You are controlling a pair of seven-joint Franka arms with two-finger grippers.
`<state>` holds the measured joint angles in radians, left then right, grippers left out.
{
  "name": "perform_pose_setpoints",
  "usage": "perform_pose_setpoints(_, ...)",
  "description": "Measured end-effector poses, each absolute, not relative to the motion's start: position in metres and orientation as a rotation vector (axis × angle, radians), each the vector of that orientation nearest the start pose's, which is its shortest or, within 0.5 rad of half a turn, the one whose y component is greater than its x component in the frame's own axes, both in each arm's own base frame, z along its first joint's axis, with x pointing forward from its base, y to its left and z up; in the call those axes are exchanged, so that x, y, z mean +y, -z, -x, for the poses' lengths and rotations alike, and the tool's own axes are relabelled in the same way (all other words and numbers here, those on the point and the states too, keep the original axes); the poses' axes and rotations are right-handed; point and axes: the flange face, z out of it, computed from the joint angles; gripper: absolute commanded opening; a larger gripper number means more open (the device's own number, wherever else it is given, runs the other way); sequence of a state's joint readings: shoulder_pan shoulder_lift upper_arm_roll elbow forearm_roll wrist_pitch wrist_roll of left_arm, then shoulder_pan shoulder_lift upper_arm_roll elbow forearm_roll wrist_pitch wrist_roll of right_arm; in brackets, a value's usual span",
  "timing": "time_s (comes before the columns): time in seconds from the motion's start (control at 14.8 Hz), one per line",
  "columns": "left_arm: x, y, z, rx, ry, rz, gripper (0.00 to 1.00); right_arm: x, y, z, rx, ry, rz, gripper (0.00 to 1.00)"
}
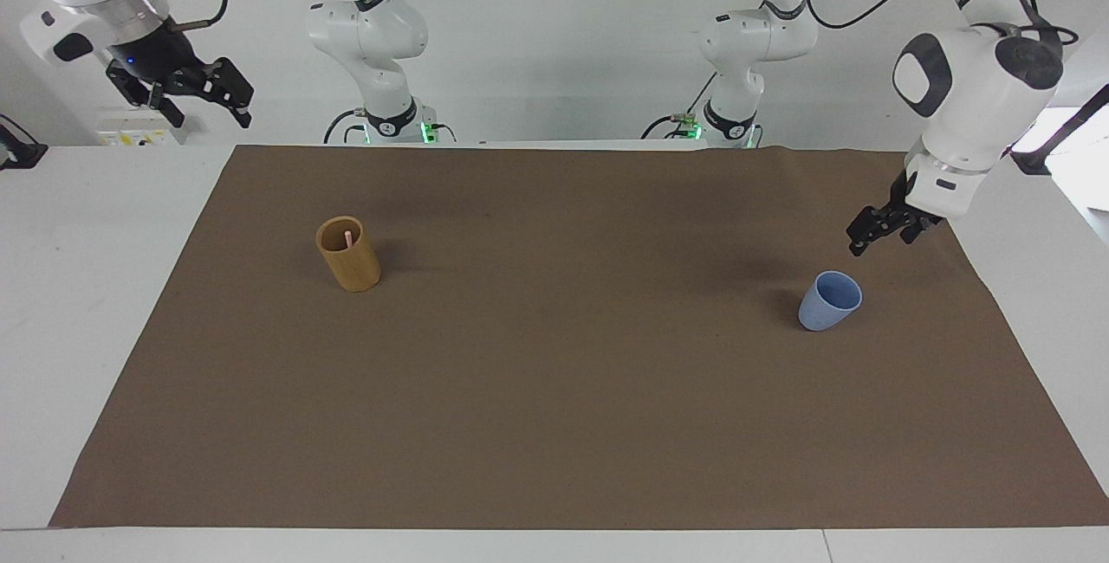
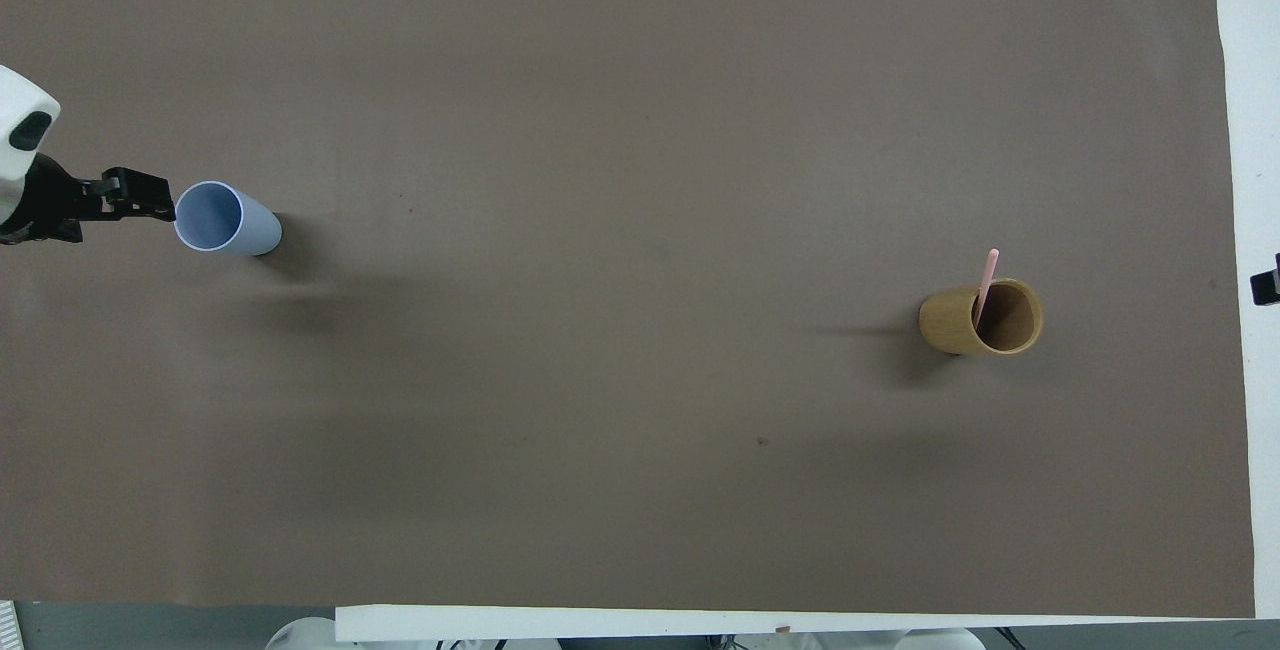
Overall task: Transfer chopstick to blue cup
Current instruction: 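Reach the left gripper to the light blue cup and grasp it, then slide the blue cup inward with the left gripper while the right gripper grasps the chopstick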
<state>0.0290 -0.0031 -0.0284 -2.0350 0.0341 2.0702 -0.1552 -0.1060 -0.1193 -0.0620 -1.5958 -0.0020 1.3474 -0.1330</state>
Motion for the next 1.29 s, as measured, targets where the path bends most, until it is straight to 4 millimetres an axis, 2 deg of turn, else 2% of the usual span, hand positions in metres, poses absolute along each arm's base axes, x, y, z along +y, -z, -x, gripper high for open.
perform_pose_setpoints(0.14, 0.008, -0.424, -0.558, -0.235, 0.066, 3.107, 0.98, -0.076, -0.660, -0.483, 0.008, -0.184, 3.082, 1.00)
perform_pose_setpoints(0.2, 0.009, -0.414, -0.561, -0.239, 0.070, 3.107, 0.68, -0.072, -0.660, -0.485, -0.013, -0.156, 3.065, 1.00)
perform_pose_setpoints(0.27, 0.010, -0.406, -0.565, -0.252, 0.072, 3.107, 0.01, -0.065, -0.656, -0.487, -0.040, -0.118, 3.056, 1.00)
perform_pose_setpoints(0.47, 0.008, -0.387, -0.570, -0.362, 0.058, 3.099, 0.00, -0.029, -0.623, -0.492, -0.174, 0.013, 3.049, 1.00)
perform_pose_setpoints(0.61, 0.008, -0.385, -0.571, -0.379, 0.061, 3.098, 0.00, -0.006, -0.599, -0.491, -0.304, 0.086, 3.042, 1.00)
perform_pose_setpoints(0.74, 0.005, -0.387, -0.573, -0.374, 0.092, 3.101, 0.00, 0.000, -0.582, -0.490, -0.455, 0.139, 3.011, 1.00)
perform_pose_setpoints(0.88, -0.005, -0.391, -0.575, -0.353, 0.127, 3.109, 0.00, -0.003, -0.565, -0.491, -0.567, 0.198, 2.947, 1.00)
perform_pose_setpoints(1.08, -0.044, -0.392, -0.574, -0.353, 0.134, 3.115, 0.00, -0.009, -0.529, -0.493, -0.701, 0.300, 2.871, 1.00)
perform_pose_setpoints(1.15, -0.067, -0.394, -0.572, -0.379, 0.140, 3.117, 0.00, -0.010, -0.517, -0.492, -0.737, 0.317, 2.862, 1.00)
perform_pose_setpoints(1.29, -0.134, -0.397, -0.562, -0.427, 0.139, 3.123, 0.00, -0.010, -0.499, -0.490, -0.787, 0.346, 2.842, 1.00)
